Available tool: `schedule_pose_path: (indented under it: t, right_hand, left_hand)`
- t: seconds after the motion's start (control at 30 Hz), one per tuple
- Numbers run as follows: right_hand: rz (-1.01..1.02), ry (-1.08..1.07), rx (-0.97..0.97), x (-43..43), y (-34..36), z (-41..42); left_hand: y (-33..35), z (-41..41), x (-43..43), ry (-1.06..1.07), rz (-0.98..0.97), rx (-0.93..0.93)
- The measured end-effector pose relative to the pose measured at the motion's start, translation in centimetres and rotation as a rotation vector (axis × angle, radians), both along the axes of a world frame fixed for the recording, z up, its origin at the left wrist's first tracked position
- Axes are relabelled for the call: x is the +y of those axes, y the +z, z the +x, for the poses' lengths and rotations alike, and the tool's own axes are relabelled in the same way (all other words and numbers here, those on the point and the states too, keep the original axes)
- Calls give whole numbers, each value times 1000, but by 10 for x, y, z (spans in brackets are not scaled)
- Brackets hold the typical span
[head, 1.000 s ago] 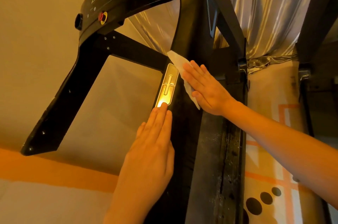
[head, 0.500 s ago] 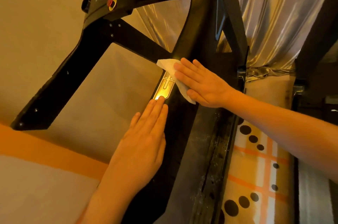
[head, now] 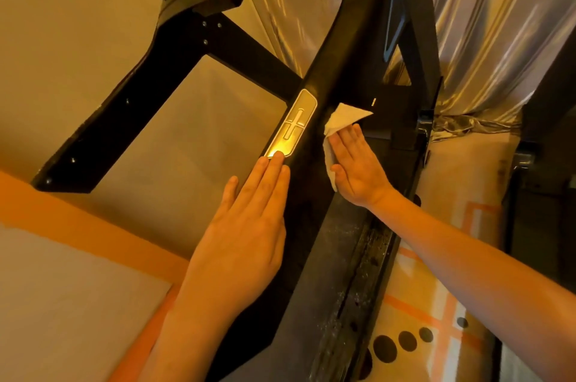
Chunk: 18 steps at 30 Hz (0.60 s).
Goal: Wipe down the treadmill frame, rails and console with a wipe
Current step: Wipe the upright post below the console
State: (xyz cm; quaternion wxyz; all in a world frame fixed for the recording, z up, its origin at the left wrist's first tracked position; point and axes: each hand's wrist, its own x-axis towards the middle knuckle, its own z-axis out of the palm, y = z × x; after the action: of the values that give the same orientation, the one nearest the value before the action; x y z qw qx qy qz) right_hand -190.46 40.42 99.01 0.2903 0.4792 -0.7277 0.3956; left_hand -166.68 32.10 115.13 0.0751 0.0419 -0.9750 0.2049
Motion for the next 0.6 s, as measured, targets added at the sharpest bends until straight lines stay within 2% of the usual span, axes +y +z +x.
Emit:
schedule_pose_path:
  t: [0.1,0.27,0.4,0.6]
  right_hand:
    - [-23,-26,-43,1,-2,6]
    - [-53,102,53,-5,40,2]
    - [-32,158,84,-7,71,-4]
    - [-134,68,-165,-11,21,24]
  left_hand:
    - [0,0,0,6,47,-16]
    - [3,2,0,1,112,2]
    - [3,2,1,-21,87,12]
    - [5,-1,6,-7,50,-17]
